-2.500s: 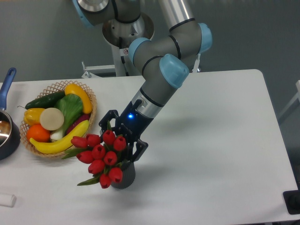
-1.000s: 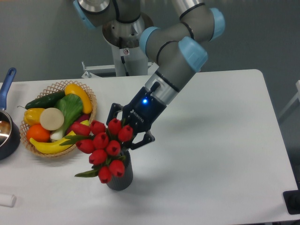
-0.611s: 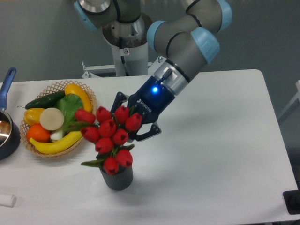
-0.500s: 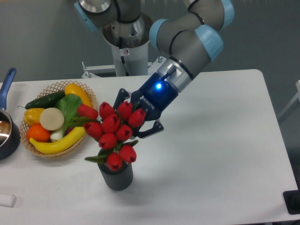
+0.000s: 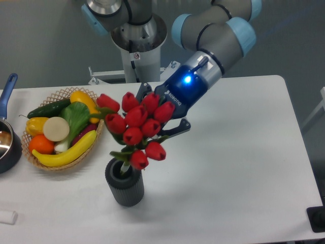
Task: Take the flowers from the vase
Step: 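Lift the gripped tulips up out of the grey vase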
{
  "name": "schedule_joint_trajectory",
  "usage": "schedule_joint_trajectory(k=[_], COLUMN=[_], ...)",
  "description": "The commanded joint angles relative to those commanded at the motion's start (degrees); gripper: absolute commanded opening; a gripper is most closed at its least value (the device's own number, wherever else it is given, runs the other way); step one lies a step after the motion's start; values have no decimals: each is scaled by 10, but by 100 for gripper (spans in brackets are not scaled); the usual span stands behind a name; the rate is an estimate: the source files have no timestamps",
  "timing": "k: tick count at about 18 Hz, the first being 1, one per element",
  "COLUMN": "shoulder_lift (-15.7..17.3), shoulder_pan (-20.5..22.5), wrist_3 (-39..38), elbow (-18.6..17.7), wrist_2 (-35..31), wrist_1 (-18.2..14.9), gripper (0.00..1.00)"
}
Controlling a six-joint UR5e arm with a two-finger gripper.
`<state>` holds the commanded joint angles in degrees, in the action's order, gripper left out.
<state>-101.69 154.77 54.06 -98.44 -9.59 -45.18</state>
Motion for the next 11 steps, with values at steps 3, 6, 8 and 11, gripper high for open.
schedule_joint_trajectory(k=[3,6,8,11], shoulder_lift=[1,1,0,-7], shoulder_pan=[13,32,49,68], wrist_3=[-4,-4,-5,2], elbow=[2,7,8,25], wrist_2=[30,36,34,32], wrist_1=[0,-1,-1,0], gripper=[41,41,41,41])
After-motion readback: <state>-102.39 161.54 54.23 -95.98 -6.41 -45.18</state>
